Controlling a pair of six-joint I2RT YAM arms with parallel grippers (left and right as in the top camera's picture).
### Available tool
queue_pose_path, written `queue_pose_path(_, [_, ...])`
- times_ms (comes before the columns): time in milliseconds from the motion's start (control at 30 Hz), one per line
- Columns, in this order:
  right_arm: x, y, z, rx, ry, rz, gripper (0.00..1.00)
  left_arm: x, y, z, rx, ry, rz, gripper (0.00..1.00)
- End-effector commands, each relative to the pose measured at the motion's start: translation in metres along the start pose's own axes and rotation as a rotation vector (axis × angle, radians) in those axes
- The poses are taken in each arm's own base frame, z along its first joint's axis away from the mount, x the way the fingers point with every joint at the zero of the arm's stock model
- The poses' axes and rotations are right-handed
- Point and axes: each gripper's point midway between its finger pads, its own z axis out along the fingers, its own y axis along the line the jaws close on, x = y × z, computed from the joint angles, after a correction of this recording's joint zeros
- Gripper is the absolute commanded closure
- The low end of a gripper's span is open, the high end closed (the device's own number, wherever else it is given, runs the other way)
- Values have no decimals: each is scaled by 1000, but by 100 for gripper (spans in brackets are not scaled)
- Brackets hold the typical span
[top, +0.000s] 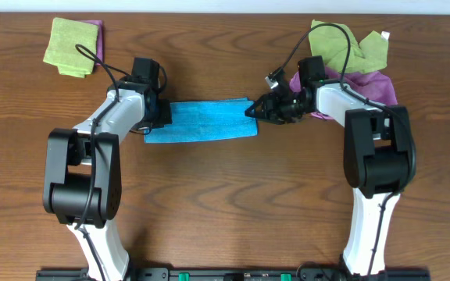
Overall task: Fold the cloth
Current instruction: 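Grasp the strip's right end with the right gripper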
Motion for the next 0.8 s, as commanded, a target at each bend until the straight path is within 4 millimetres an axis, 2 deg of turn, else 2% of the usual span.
queue_pose_path(0, [16,-43,18,155,31,62,69,30,-4,23,28,104,8,94])
queue_pose_path(67, [15,-41,21,156,31,52,68,30,-4,23,27,105,8,94])
queue_pose_path(100, [16,-40,23,156,33,47,60,30,-5,23,29,105,8,94])
queue_pose_path(200, [17,-42,27,190,37,43,50,30,-6,23,35,107,8,94])
queue_pose_path(267, [19,-42,29,201,40,47,51,30,-6,23,35,107,8,94])
queue_pose_path(367, [19,-42,32,215,42,41,62,30,-6,23,35,107,8,94])
queue_pose_path(433, [19,-44,32,229,41,39,81,30,-6,23,35,108,8,94])
queue_pose_path(467, [19,-44,32,229,40,39,95,30,-6,23,35,108,8,94])
queue_pose_path(500, [19,-44,31,229,38,44,98,30,-6,23,34,108,8,94])
queue_pose_path(633, [10,-36,22,227,21,62,98,32,-5,23,33,115,7,94])
queue_pose_path(767, [-6,-6,6,221,5,24,98,35,-18,22,84,130,-16,94])
